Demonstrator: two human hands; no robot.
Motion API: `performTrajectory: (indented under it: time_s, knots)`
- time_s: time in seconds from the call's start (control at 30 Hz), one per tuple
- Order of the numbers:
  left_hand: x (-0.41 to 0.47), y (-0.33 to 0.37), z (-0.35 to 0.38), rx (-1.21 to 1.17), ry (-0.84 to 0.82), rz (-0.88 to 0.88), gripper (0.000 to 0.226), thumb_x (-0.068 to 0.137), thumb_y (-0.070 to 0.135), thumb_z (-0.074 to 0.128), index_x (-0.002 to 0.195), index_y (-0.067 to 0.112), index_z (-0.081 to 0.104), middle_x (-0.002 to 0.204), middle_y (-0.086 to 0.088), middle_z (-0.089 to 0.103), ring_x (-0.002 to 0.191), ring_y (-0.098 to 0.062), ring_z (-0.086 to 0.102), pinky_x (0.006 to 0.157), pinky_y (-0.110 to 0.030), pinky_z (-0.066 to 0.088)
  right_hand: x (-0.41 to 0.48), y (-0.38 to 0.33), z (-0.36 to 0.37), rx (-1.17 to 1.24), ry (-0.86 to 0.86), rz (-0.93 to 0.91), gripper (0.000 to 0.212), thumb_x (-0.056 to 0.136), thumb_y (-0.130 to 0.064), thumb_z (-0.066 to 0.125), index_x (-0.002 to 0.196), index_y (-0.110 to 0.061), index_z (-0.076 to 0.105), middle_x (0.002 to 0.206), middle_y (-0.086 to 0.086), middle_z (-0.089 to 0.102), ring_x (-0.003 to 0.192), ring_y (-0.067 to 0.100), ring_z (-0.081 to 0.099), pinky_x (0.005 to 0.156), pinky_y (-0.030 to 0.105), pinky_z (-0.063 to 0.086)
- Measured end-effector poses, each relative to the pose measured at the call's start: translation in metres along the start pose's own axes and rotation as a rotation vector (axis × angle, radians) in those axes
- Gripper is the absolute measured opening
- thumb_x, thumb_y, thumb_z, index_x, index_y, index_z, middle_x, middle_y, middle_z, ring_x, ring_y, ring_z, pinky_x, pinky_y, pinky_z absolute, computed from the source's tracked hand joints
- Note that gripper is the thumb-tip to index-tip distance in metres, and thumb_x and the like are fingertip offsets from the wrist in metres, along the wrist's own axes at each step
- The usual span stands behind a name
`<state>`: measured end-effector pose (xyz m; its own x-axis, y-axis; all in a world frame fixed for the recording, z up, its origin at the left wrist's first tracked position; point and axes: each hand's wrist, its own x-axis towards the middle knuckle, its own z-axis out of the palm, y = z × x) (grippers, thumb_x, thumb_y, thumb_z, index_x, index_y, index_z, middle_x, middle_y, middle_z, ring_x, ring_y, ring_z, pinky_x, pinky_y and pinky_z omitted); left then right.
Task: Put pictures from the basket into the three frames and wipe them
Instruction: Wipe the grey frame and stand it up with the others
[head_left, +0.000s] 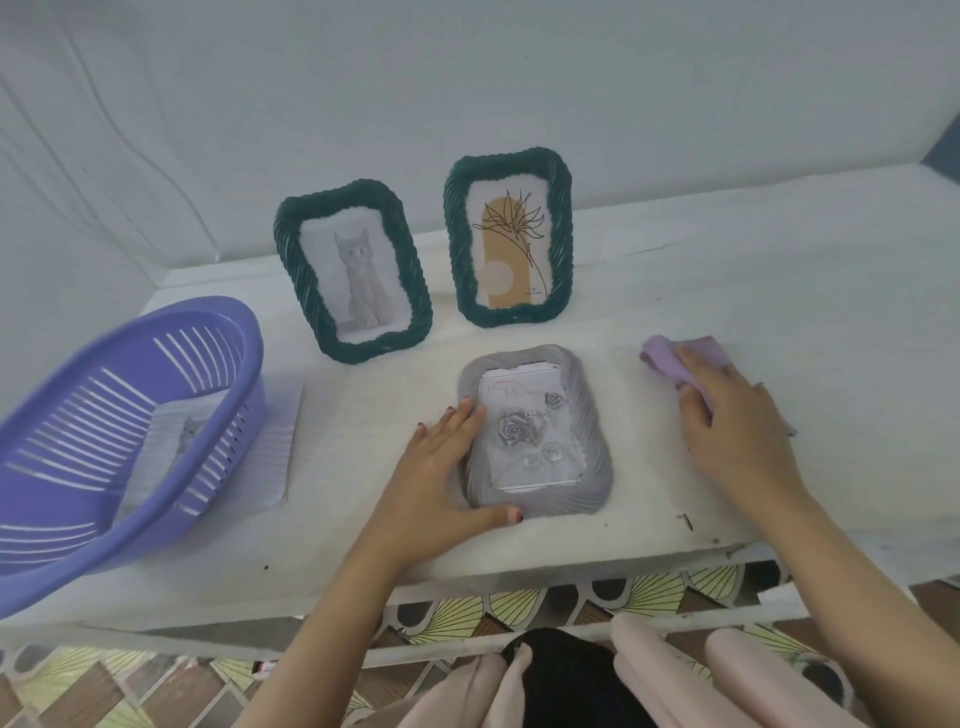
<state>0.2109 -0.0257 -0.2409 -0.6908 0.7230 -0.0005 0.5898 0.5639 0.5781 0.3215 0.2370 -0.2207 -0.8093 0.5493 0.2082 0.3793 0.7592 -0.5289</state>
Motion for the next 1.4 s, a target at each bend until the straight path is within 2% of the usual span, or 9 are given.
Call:
performTrajectory:
  time_s: [0.1,0.27,0.37,0.43,0.5,0.63,1.03,1.27,1.4]
  knots:
    - [-0.002,0.002,-0.002,-0.020,0.012,0.002,0.109,0.057,0.079,0.054,0.147,0.033,0.012,0.153,0.018,0.004,0.141,0.002,0.001,0.114,-0.024,-0.006,-0.005,-0.029,-0.007,0.377,0.094,0.077,0.040,0.097,-0.011,0.040,0.137,-0.017,0.043,0.094,0.012,0.062,0.080,0.019,0.059,0.067,-0.001,0.039]
    - [-0.010,0.004,-0.005,-0.099,0.045,-0.013,0.101,0.060,0.076,0.057,0.142,0.042,0.010,0.150,0.022,0.012,0.139,0.003,0.004,0.117,-0.028,0.001,-0.014,-0.069,0.008,0.429,-0.002,-0.133,0.048,0.096,-0.012,0.042,0.139,-0.033,0.036,0.098,-0.010,0.061,0.054,0.003,0.054,0.048,0.011,0.045]
    - [-0.012,0.001,-0.005,-0.164,0.064,-0.052,0.109,0.058,0.077,0.059,0.144,0.040,0.004,0.150,0.020,0.019,0.140,-0.005,0.015,0.117,-0.034,0.012,-0.028,-0.077,0.025,0.299,-0.300,-0.320,0.045,0.096,-0.022,0.042,0.138,-0.036,0.035,0.130,-0.011,0.051,0.107,-0.016,0.043,0.095,0.011,0.037]
    - [-0.013,0.001,-0.004,-0.190,0.060,-0.075,0.120,0.055,0.078,0.061,0.144,0.039,-0.010,0.148,0.022,0.023,0.139,-0.006,0.019,0.115,-0.034,0.019,-0.036,-0.075,0.034,0.078,-0.456,-0.414,0.045,0.094,-0.043,0.033,0.139,-0.038,0.035,0.149,-0.013,0.032,0.136,-0.002,0.018,0.116,0.028,0.006]
    - [-0.013,0.001,-0.003,-0.195,0.054,-0.081,0.125,0.053,0.078,0.061,0.140,0.041,-0.021,0.148,0.022,0.023,0.139,-0.005,0.018,0.114,-0.032,0.020,-0.035,-0.070,0.039,-0.086,-0.495,-0.473,0.059,0.086,-0.057,0.012,0.139,-0.041,0.033,0.152,-0.013,0.023,0.142,0.005,0.006,0.114,0.033,-0.011]
    - [-0.012,0.001,-0.003,-0.188,0.050,-0.077,0.125,0.054,0.077,0.061,0.135,0.044,-0.028,0.149,0.021,0.023,0.139,-0.004,0.016,0.114,-0.031,0.019,-0.020,-0.066,0.039,-0.253,-0.481,-0.535,0.062,0.083,-0.060,-0.001,0.138,-0.049,0.025,0.153,-0.018,0.016,0.144,0.007,0.004,0.112,0.047,-0.015]
    - [-0.012,0.001,-0.003,-0.174,0.064,-0.074,0.122,0.054,0.076,0.062,0.131,0.049,-0.028,0.145,0.024,0.024,0.134,0.003,0.018,0.109,-0.022,0.019,0.027,-0.080,0.067,-0.231,-0.419,-0.475,0.047,0.095,-0.042,0.037,0.142,-0.038,0.029,0.154,-0.008,0.024,0.143,0.014,0.013,0.115,0.046,-0.003]
    - [-0.011,-0.002,-0.002,-0.191,0.062,-0.076,0.124,0.054,0.073,0.065,0.133,0.047,-0.027,0.143,0.027,0.025,0.133,0.005,0.021,0.107,-0.019,0.020,-0.020,-0.060,0.038,-0.061,-0.548,-0.633,0.053,0.085,-0.057,0.021,0.134,-0.045,0.038,0.144,-0.022,0.029,0.135,-0.005,0.016,0.114,0.036,-0.008]
    - [-0.012,0.000,-0.003,-0.163,0.049,-0.067,0.122,0.056,0.073,0.063,0.132,0.047,-0.028,0.143,0.028,0.022,0.134,0.001,0.019,0.106,-0.019,0.018,-0.008,-0.052,0.027,-0.096,-0.599,-0.595,0.038,0.092,-0.056,0.033,0.129,-0.052,0.039,0.139,-0.031,0.025,0.134,-0.009,0.012,0.110,0.045,-0.019]
